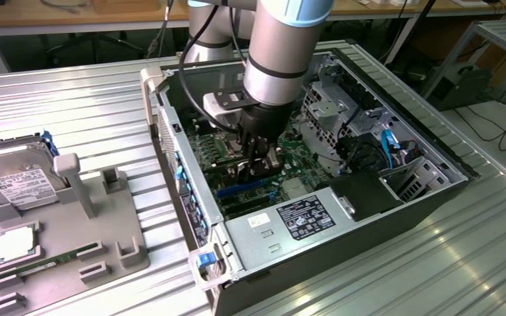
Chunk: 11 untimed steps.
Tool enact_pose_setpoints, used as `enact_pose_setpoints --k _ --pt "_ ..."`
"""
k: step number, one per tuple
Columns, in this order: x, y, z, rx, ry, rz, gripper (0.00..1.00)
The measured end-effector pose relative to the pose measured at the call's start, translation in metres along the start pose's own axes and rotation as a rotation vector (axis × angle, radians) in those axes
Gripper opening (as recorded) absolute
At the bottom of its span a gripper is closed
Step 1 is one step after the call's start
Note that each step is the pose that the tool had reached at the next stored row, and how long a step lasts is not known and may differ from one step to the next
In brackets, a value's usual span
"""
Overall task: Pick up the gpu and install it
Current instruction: 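Insert the gpu into the slot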
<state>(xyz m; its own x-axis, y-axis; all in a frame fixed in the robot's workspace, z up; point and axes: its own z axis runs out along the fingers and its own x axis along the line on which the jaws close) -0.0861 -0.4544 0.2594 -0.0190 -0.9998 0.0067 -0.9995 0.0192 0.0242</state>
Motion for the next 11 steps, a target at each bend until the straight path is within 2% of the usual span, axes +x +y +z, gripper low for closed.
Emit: enact_pose_setpoints --k 11 --pt "-0.0022 0.0027 0.0011 0.0001 0.0033 0.0 0.28"
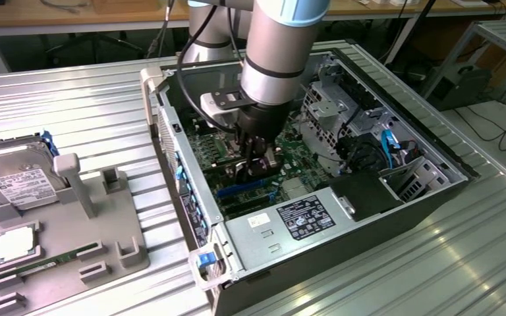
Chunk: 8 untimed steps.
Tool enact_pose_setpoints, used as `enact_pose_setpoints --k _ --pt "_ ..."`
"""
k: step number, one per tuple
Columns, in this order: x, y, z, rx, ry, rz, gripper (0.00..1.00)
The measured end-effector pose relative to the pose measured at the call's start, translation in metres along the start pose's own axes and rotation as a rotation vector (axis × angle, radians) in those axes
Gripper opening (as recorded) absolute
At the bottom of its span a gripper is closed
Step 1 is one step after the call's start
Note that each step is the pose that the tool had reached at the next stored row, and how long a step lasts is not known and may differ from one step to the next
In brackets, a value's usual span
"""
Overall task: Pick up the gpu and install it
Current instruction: 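Insert the gpu into the slot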
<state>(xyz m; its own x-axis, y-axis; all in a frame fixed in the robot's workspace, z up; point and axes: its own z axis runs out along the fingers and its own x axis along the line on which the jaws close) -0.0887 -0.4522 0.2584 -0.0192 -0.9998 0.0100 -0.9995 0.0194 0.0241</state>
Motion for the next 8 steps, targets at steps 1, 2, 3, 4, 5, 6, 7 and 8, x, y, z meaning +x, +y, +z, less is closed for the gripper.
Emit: enact_pose_setpoints --k 1,2,3,4,5,6,7,8 --pt "0.0 0.0001 0.0 -0.0001 0.0002 0.0 0.28" --pt "0.0 0.0002 0.0 -0.0001 0.0003 0.0 0.28" --pt "0.0 0.0004 0.0001 -0.0001 0.0003 0.0 0.28" --pt "0.0 0.0005 0.0002 -0.0001 0.0002 0.0 0.28" --pt "0.0 0.0008 0.0004 0.0 0.0002 0.0 0.28" --pt "0.0 0.0012 0.0006 -0.0001 0.0002 0.0 0.28" --pt "0.0 0.0016 0.0008 0.0 0.0001 0.0 0.28" --pt "0.0 0.0019 0.001 0.0 0.0001 0.0 0.28"
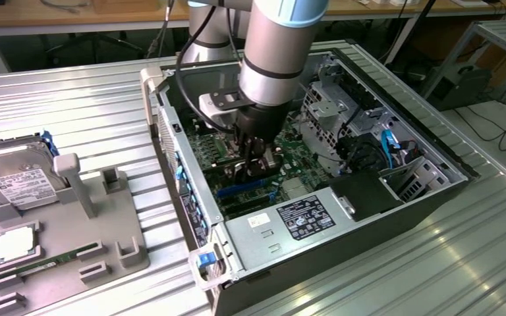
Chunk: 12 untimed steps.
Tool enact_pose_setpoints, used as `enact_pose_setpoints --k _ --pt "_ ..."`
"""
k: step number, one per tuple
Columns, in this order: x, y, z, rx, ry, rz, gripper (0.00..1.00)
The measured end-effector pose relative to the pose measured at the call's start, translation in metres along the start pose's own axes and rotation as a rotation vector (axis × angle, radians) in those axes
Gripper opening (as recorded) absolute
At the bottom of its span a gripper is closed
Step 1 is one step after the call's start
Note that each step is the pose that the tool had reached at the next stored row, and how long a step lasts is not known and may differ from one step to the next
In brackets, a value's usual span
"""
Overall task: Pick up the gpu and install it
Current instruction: 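Insert the gpu into the slot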
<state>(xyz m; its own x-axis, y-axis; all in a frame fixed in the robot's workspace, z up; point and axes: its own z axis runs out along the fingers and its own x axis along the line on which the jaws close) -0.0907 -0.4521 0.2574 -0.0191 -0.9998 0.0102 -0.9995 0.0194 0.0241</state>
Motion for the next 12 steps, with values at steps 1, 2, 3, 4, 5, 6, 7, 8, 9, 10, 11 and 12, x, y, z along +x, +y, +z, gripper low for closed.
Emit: enact_pose_setpoints --k 1,2,3,4,5,6,7,8,9,10,11,12 --pt "0.0 0.0002 0.0002 0.0 0.0 0.0 0.28" --pt "0.0 0.0002 0.0006 0.0 0.0 0.0 0.28" --pt "0.0 0.0002 0.001 0.0 -0.0001 0.0 0.28" --pt "-0.0001 0.0002 0.0015 0.0001 -0.0001 0.0 0.28" --pt "0.0 0.0003 0.0019 0.0 0.0 0.0 0.28" --pt "-0.0001 0.0002 0.0025 0.0 0.0 0.0 0.28" --pt "-0.0001 0.0002 0.003 0.0 0.0 0.0 0.28" --pt "-0.0001 0.0002 0.0035 0.0 0.0001 0.0 0.28" --pt "-0.0001 0.0002 0.004 0.0 0.0001 0.0 0.28" --pt "-0.0001 0.0002 0.0044 0.0 0.0002 0.0 0.28" --pt "0.0 0.0002 0.0045 -0.0001 0.0004 0.0 0.28" --pt "-0.0001 0.0004 0.0045 -0.0002 0.0005 0.0 0.28"
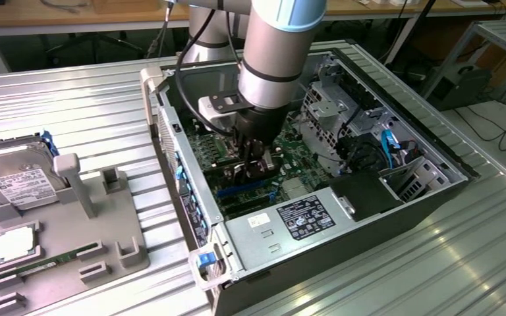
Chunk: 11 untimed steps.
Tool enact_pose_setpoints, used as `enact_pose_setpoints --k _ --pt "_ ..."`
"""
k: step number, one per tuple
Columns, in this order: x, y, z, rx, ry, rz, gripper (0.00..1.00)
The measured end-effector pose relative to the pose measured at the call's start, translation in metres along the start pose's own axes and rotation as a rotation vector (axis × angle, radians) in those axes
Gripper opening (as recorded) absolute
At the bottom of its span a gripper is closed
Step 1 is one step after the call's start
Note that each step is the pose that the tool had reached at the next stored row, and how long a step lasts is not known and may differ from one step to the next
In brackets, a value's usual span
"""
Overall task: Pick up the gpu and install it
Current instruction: 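Insert the gpu into the slot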
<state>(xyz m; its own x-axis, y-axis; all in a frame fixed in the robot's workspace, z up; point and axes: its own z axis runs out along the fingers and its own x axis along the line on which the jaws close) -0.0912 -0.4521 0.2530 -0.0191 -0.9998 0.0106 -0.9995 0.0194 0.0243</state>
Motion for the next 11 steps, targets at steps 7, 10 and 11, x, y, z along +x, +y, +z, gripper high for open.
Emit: enact_pose_setpoints --k 7,10,11 --pt "0.0 0.0004 0.001 0.0001 -0.0001 0.0 0.28" --pt "-0.0001 0.0004 0.0024 0.0001 0.0 0.0 0.28" --pt "-0.0001 0.0003 0.0028 0.0001 0.0002 0.0 0.28"
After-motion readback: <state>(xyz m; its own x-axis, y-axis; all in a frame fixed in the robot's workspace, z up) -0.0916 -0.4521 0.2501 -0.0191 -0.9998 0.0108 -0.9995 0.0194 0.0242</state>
